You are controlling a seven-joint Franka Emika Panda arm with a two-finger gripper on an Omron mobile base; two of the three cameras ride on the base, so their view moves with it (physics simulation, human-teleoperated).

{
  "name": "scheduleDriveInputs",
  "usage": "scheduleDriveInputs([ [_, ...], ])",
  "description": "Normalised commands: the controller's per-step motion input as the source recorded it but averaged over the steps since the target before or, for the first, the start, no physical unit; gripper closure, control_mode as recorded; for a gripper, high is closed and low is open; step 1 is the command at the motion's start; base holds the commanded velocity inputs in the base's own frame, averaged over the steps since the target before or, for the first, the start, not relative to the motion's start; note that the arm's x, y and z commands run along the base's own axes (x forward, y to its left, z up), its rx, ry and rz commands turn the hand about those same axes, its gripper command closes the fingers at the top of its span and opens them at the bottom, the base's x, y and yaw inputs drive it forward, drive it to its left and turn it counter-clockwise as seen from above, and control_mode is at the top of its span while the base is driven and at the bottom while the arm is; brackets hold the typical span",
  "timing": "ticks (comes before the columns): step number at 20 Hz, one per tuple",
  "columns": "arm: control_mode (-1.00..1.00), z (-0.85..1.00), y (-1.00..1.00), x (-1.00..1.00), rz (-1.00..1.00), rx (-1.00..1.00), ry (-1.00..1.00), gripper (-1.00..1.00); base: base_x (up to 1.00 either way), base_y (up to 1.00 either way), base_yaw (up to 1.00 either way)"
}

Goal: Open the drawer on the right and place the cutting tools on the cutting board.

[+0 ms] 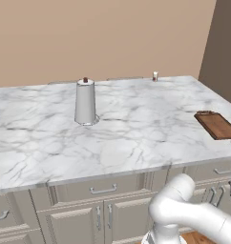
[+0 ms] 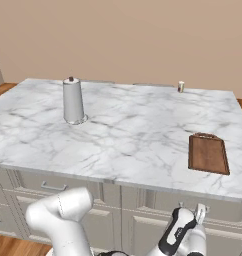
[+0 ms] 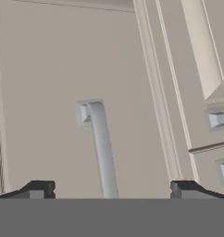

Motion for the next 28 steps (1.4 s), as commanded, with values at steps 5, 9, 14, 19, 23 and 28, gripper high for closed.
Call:
scheduleDriveInputs([
  [5,-1.00,0.00,-0.05,0.25,0.00,0.01,-0.10,-1.00,0.00,0.00,0.00],
  [9,-1.00,-0.07,-0.04,0.14,0.00,0.01,-0.04,-1.00,0.00,0.00,0.00],
  [14,-1.00,-0.03,0.00,0.05,0.00,0.00,-0.03,-1.00,0.00,0.00,0.00],
  [19,-1.00,0.00,0.00,0.12,0.00,0.00,-0.03,-1.00,0.00,0.00,0.00],
  [23,-1.00,0.00,0.00,0.23,0.00,0.00,0.00,-1.00,0.00,0.00,0.00],
  [28,-1.00,0.00,0.00,0.08,0.00,0.00,0.00,-1.00,0.00,0.00,0.00],
])
